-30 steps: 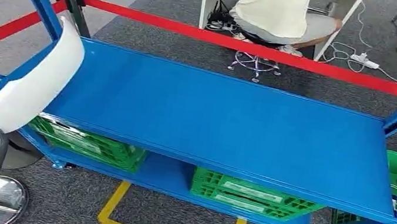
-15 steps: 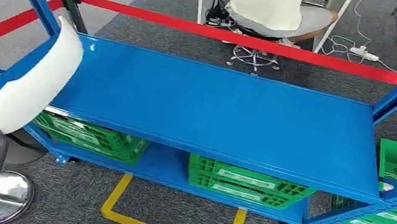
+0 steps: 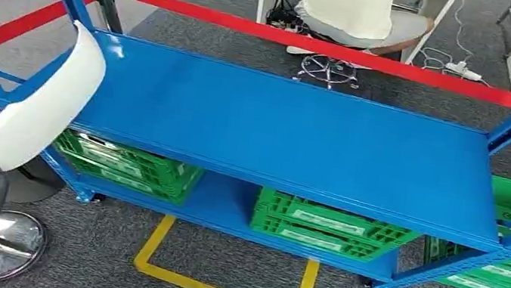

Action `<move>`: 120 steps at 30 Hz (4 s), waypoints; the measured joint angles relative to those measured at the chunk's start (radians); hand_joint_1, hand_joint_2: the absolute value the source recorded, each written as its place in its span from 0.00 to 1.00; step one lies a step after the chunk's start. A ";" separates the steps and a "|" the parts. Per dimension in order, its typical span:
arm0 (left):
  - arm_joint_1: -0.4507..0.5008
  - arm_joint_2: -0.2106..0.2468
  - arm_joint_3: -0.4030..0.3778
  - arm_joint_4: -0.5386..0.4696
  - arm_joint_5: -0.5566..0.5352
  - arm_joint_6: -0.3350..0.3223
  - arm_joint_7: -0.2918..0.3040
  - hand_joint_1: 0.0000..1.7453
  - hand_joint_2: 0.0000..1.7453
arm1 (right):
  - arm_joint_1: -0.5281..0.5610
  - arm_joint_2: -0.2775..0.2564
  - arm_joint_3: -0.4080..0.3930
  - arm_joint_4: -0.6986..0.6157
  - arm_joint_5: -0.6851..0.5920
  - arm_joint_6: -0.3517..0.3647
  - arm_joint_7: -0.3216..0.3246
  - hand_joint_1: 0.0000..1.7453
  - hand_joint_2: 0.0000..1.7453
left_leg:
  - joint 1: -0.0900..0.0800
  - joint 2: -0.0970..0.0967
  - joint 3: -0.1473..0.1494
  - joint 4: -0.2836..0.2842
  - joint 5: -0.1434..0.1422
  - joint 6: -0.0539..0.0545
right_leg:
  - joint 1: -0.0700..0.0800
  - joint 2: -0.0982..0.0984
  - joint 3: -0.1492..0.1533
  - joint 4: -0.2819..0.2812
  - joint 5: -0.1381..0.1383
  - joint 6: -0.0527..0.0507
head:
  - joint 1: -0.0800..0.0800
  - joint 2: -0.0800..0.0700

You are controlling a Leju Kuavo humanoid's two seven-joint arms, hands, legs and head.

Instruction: Take the parts from the cabinet and place them on the table.

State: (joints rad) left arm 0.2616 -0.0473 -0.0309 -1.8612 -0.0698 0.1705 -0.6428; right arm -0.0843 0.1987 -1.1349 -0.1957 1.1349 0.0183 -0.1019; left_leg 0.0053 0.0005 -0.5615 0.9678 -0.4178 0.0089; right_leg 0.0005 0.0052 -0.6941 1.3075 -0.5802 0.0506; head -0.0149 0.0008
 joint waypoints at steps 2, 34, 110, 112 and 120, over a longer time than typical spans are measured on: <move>0.000 0.000 0.000 0.000 0.000 0.000 0.000 1.00 1.00 | -0.001 0.000 0.000 0.000 0.000 0.000 0.000 0.00 0.00 | -0.002 -0.001 -0.005 0.000 0.007 -0.002 | 0.001 0.000 0.108 -0.171 0.074 -0.010 | 0.000 0.000; -0.002 0.000 0.003 0.000 0.004 -0.007 0.004 1.00 1.00 | -0.004 0.003 0.000 0.000 0.003 0.002 0.006 0.00 0.00 | -0.002 -0.002 -0.032 0.001 0.029 -0.006 | 0.000 -0.001 0.201 -0.289 0.083 -0.014 | -0.003 0.000; 0.029 -0.004 0.002 -0.013 0.000 0.015 0.002 1.00 1.00 | -0.001 0.005 0.019 0.002 0.039 0.006 0.006 0.00 0.00 | 0.035 0.002 -0.034 0.072 -0.016 -0.064 | -0.022 0.025 0.128 -0.282 0.114 -0.032 | -0.015 0.000; 0.026 -0.005 0.002 -0.013 0.000 0.015 0.002 1.00 1.00 | -0.001 0.005 0.020 0.002 0.040 0.006 0.006 0.00 0.00 | 0.031 -0.003 -0.015 0.028 -0.019 -0.058 | -0.015 0.029 0.122 -0.277 0.112 -0.016 | -0.014 0.000; 0.026 -0.005 0.005 -0.013 0.000 0.015 0.001 1.00 1.00 | -0.001 0.005 0.027 0.002 0.046 0.006 0.006 0.00 0.00 | 0.020 -0.010 -0.026 0.021 -0.004 -0.015 | -0.019 0.005 0.012 -0.040 -0.024 0.007 | -0.006 0.000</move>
State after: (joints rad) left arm 0.2879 -0.0526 -0.0263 -1.8746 -0.0702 0.1858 -0.6421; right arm -0.0853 0.2037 -1.1074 -0.1938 1.1811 0.0248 -0.0958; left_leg 0.0257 -0.0091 -0.5876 0.9891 -0.4219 -0.0057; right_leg -0.0187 0.0101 -0.6817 1.2678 -0.6040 0.0580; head -0.0206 0.0004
